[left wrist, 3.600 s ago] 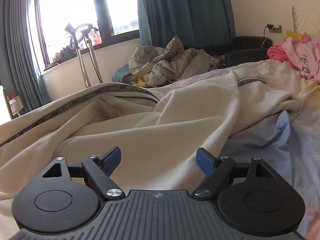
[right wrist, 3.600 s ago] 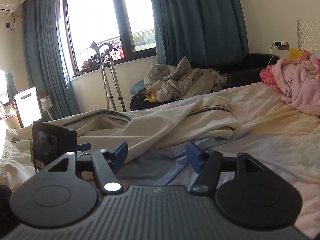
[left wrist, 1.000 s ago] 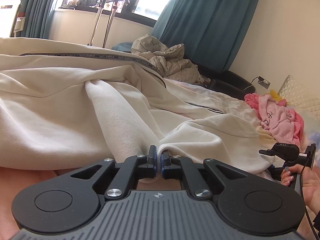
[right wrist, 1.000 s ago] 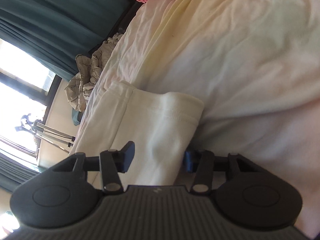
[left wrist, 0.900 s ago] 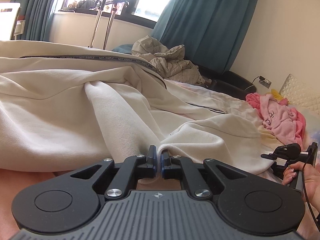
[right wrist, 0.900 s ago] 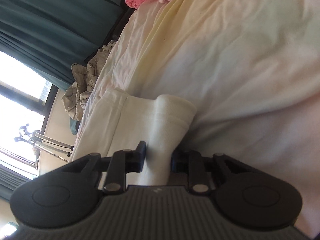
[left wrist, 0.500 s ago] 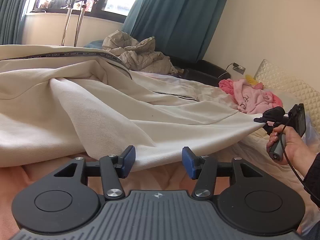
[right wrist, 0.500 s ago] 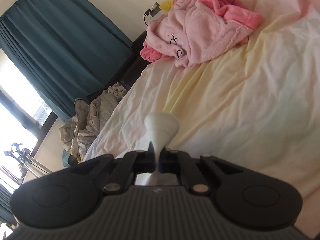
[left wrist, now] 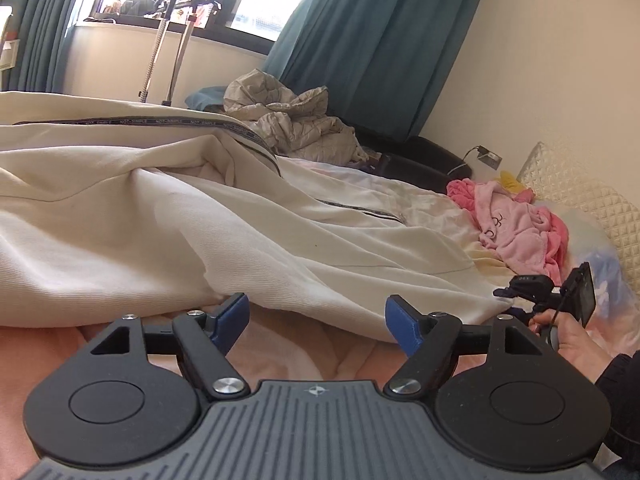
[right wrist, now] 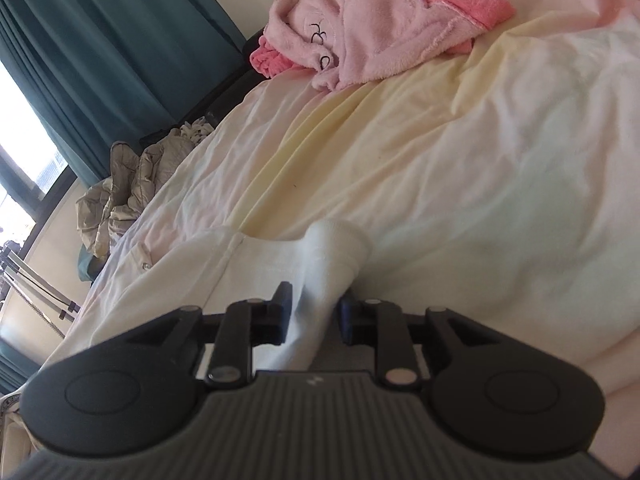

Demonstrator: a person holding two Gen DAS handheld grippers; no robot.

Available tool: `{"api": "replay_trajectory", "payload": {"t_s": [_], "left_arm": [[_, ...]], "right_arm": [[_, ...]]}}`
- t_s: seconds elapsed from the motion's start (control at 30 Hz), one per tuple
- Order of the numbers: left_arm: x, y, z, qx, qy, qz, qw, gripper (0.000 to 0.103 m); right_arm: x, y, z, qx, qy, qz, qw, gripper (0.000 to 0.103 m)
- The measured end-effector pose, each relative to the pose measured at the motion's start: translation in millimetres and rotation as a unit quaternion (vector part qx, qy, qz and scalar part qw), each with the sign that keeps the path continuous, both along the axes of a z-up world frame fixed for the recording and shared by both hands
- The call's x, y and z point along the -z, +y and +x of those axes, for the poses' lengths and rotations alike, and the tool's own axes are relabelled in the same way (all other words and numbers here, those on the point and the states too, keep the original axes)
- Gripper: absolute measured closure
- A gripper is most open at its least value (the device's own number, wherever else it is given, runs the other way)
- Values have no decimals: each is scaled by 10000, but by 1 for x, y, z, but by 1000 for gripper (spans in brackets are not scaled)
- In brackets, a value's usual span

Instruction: Fold clothes

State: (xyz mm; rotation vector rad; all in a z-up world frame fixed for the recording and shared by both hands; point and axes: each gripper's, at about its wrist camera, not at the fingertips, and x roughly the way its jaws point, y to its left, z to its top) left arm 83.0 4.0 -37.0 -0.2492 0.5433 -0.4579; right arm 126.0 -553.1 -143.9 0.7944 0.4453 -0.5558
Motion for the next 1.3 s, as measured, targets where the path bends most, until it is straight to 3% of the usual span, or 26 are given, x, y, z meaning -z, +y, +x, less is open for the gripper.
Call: {"api": "replay_trajectory", "payload": {"t_s": [0.17, 0.3, 0.5, 0.67, 0.8, 0.93, 1.03, 1.2, 1.3], "left_arm": [[-20, 46, -2, -723, 119, -399, 9965, 18], [-37, 80, 1, -1291, 298, -567, 9896, 18], [-53, 116, -4, -1855, 618, -561, 9791, 16], [-37, 168, -19, -2597, 1305, -1506, 9449, 16], [-18, 205, -29, -3116, 1646, -2463, 9029, 16], [-1, 223, -33, -3539, 1865, -2899, 8694, 17], [14, 232, -29, -3647, 2031, -3239, 8490, 18], [36, 242, -9, -3573, 2256, -3610, 8314, 19], [39, 243, 8, -3580, 2091, -3353, 8460, 20]], "right_arm": [[-17, 10, -26, -374, 379, -221, 9983, 57], [-23, 16, -54, -409, 221, 471, 9978, 55], [-41, 41, -71, -645, 448, 718, 9943, 54], [-45, 40, -85, -651, 28, 1356, 9886, 51], [-45, 34, -84, -587, 247, 1158, 9912, 48], [-29, 23, -82, -405, 318, 1487, 9875, 47], [-19, 19, -78, -398, 201, 1784, 9830, 47], [-10, 17, -60, -459, 7, 1893, 9808, 46], [-7, 17, -39, -690, 58, 1804, 9812, 46]]}}
